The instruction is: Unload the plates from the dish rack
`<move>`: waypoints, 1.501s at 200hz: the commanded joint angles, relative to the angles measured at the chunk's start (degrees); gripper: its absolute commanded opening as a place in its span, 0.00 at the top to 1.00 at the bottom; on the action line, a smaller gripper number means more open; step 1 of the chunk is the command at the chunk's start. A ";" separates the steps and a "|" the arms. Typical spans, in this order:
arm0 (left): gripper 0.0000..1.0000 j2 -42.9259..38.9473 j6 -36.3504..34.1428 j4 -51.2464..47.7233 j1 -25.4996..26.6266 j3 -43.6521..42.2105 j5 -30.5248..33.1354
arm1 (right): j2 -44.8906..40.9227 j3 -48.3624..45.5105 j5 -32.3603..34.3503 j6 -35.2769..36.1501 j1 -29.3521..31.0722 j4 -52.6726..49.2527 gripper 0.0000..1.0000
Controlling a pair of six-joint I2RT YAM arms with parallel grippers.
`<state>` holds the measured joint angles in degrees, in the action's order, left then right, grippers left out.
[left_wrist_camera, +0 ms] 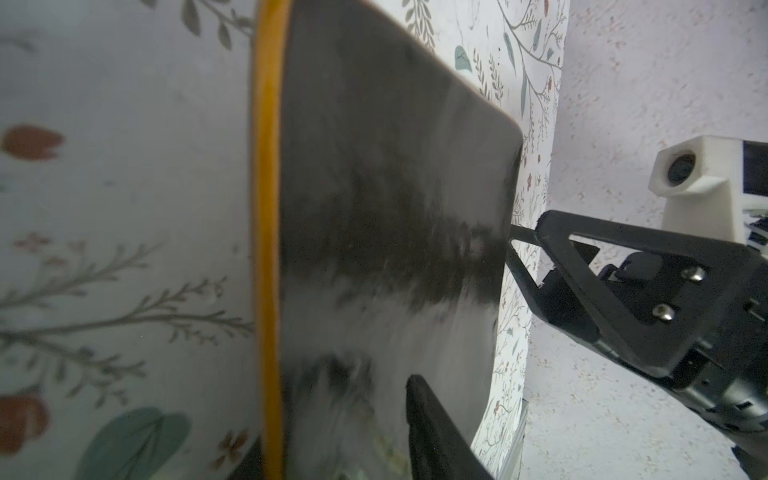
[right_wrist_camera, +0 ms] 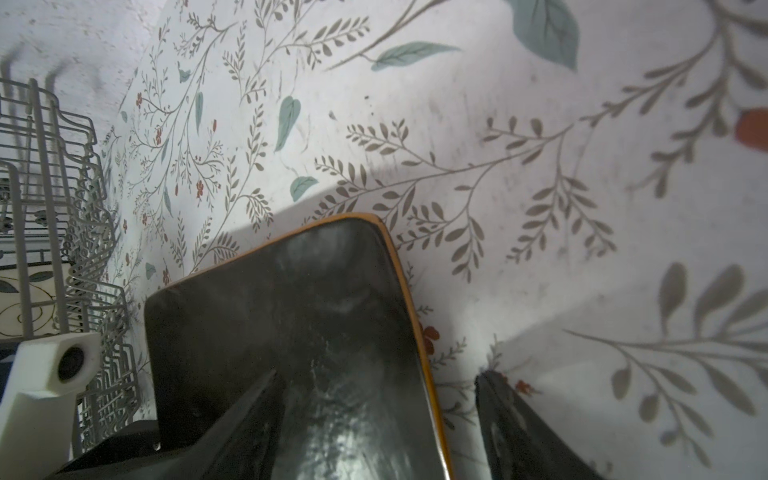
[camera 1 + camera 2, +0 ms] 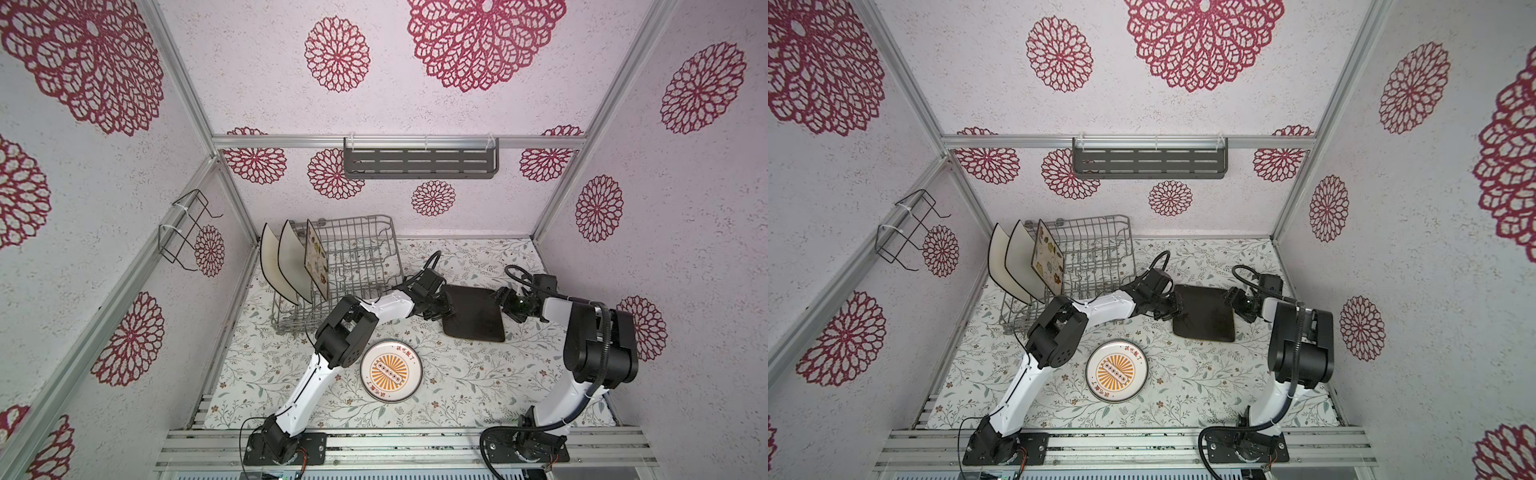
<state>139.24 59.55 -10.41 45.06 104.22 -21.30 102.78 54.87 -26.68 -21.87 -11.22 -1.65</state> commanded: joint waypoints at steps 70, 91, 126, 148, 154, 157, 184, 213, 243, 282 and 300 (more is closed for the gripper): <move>0.54 0.45 -5.07 -8.24 1.08 3.95 4.48 | 1.10 1.03 2.34 2.61 1.38 -3.79 0.26; 0.53 0.85 -5.58 -9.28 1.15 4.38 4.99 | 1.12 1.03 2.31 2.62 1.55 -3.71 0.26; 0.51 1.10 -5.92 -10.18 1.35 4.52 5.86 | 1.41 1.11 2.23 2.76 1.65 -3.69 0.26; 0.50 1.12 -7.13 -11.87 1.68 5.15 7.05 | 1.43 1.37 1.94 2.87 1.87 -3.71 0.26; 0.50 1.12 -7.46 -12.47 1.73 5.33 7.38 | 1.45 1.47 1.91 2.84 1.91 -3.71 0.27; 0.50 1.19 -7.59 -12.66 1.74 5.46 7.49 | 1.46 1.47 1.90 2.85 1.91 -3.76 0.27; 0.50 1.07 -8.37 -14.12 2.03 5.60 8.67 | 1.35 1.64 2.37 3.16 2.24 -4.24 0.28; 0.49 0.77 -8.11 -14.11 2.17 5.03 9.06 | 1.55 1.65 2.11 3.17 2.34 -3.98 0.29; 0.49 0.76 -8.46 -14.73 2.50 4.85 9.76 | 1.97 1.80 1.96 3.18 2.71 -3.62 0.33; 0.47 0.50 -8.69 -15.27 2.74 4.29 10.86 | 1.98 1.82 2.39 3.65 2.96 -3.89 0.35; 0.46 0.16 -9.42 -16.43 2.87 4.43 12.16 | 1.80 1.81 2.77 3.81 2.98 -3.96 0.35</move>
<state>139.20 51.68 -21.78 46.83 109.32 -12.38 103.61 56.03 -24.56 -19.03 -8.88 -2.94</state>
